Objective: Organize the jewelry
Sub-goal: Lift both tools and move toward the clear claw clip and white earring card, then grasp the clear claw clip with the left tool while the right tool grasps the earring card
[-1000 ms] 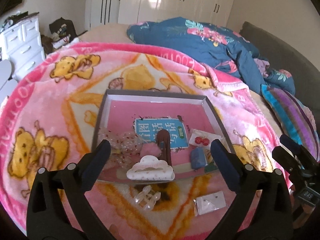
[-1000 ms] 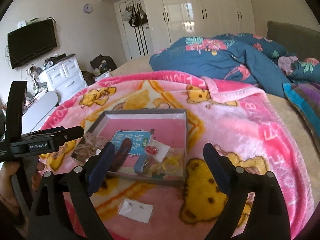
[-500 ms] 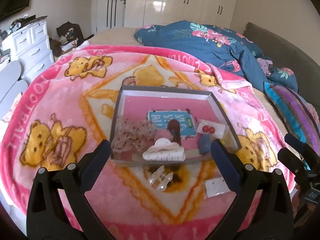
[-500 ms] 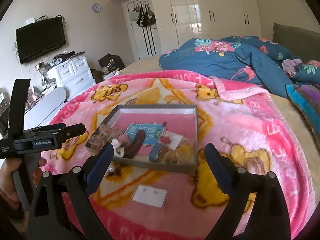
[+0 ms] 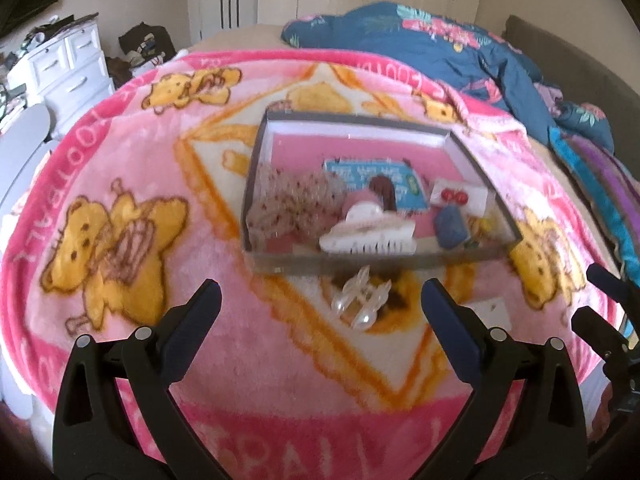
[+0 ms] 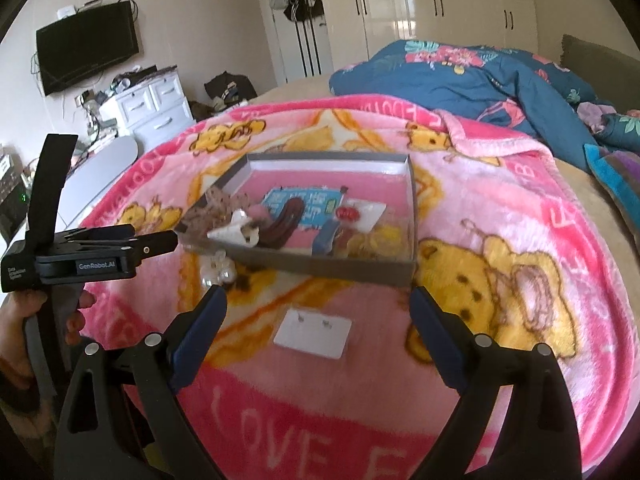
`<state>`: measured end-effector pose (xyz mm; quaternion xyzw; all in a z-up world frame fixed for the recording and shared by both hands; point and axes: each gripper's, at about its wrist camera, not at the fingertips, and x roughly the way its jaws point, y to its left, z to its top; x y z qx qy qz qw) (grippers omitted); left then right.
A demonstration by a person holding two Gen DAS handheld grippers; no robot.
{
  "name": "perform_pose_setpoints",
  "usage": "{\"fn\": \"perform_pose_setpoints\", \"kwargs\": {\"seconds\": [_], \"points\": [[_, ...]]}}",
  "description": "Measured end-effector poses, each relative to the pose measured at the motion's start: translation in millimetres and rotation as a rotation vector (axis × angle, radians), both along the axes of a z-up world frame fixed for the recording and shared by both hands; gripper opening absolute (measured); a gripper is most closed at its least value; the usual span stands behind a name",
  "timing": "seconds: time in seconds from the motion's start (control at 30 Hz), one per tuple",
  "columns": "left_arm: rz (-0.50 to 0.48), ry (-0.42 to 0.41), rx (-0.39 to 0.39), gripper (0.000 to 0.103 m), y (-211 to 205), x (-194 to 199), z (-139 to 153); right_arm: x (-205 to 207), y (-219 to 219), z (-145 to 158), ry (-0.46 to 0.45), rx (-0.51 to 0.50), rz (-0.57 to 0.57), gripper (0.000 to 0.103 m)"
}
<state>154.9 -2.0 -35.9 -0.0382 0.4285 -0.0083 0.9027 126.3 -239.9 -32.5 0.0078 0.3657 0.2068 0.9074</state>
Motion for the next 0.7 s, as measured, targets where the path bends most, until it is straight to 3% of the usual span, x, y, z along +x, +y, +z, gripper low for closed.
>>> {"fn": "perform_pose_setpoints", "kwargs": {"seconds": [0.43, 0.53, 0.7], "points": [[-0.094, 0.115, 0.041, 0.092, -19, 25, -47, 5, 11, -54, 0.107, -0.036, 0.003, 0.092], [-0.114, 0.139, 0.047, 0.086, -24, 36, -56, 11, 14, -64, 0.136, -0.022, 0.002, 0.092], [-0.136, 0.176, 0.034, 0.067, -28, 46, -71, 23, 26, -80, 0.168, -0.035, 0.000, 0.092]]}}
